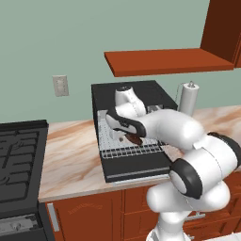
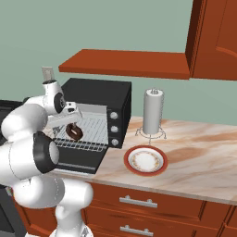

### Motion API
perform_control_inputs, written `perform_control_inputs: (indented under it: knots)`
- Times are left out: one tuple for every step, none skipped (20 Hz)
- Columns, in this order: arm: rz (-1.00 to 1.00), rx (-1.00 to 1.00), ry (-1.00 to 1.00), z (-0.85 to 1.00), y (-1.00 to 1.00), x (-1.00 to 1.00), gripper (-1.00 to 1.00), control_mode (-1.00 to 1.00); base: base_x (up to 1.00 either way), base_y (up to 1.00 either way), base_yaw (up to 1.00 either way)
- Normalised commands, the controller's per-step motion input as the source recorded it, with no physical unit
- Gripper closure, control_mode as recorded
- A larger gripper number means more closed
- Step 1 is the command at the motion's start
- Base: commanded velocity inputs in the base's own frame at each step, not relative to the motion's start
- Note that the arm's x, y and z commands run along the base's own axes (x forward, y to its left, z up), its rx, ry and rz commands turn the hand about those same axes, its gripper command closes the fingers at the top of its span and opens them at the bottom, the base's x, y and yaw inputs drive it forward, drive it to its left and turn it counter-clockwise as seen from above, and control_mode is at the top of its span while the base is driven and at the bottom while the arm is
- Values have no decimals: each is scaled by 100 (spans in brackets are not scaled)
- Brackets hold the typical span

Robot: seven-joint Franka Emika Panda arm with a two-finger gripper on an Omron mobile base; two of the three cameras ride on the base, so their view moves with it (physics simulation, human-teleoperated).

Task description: Pick up the bagel from the plate, place it on the toaster oven rack, close the door, and set the timer.

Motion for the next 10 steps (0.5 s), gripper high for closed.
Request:
perform_control_inputs:
  knots:
    - [0,0,-8,16,0,-41,-100,-100,0,0,0]
    - [0,0,0,8,0,-22,-100,-100,0,0,0]
    - [0,0,0,1,0,-3,-100,-100,0,0,0]
    - [0,0,0,3,0,0,-100,-100,0,0,0]
    - [0,0,-1,8,0,0,-100,-100,0,0,0]
    - [0,0,-1,6,0,0,-100,-100,0,0,0]
    - [0,0,-4,16,0,-4,-100,-100,0,0,0]
    - [0,0,-10,36,0,-53,-100,-100,0,0,0]
    - [0,0,-12,41,0,-88,-100,-100,0,0,0]
    - [0,1,-15,50,0,-100,-100,-100,0,0,0]
